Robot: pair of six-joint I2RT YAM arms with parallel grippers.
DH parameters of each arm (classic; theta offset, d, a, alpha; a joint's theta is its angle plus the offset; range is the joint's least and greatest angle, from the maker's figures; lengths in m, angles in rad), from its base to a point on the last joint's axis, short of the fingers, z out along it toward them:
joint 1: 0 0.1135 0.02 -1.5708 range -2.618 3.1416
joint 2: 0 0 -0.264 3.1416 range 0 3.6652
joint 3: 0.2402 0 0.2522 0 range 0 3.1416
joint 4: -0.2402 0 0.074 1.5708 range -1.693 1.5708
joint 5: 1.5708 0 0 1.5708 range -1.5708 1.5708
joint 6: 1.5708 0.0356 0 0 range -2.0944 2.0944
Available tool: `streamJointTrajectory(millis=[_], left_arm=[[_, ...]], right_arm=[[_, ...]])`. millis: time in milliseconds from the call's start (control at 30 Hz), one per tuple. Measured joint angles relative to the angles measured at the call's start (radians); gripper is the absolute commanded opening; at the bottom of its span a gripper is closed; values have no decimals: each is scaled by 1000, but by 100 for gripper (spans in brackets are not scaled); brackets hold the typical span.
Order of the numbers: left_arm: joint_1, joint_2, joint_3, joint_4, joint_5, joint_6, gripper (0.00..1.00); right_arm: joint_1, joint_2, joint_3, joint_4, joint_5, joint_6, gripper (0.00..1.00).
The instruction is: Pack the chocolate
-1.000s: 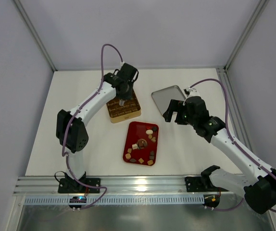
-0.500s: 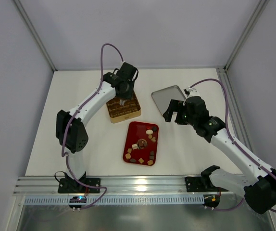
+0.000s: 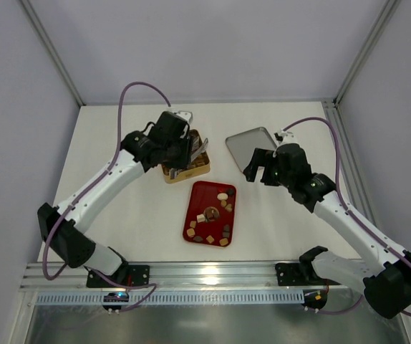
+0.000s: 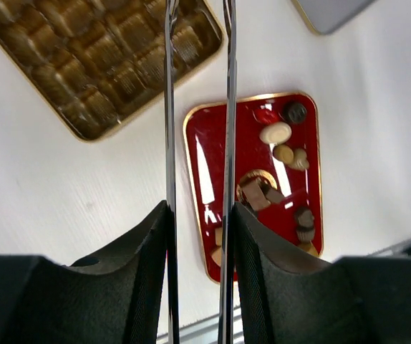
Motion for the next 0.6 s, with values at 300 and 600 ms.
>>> streamJointTrajectory(millis=[300,600], left_arm=[[-182,-158,-181,-32,44,-51,39],[-309,-267,-292,-105,51,-86,39]], right_arm=[[0,-19,0,-15,19,5,100],[0,-34,-1,-18,31,6,100]])
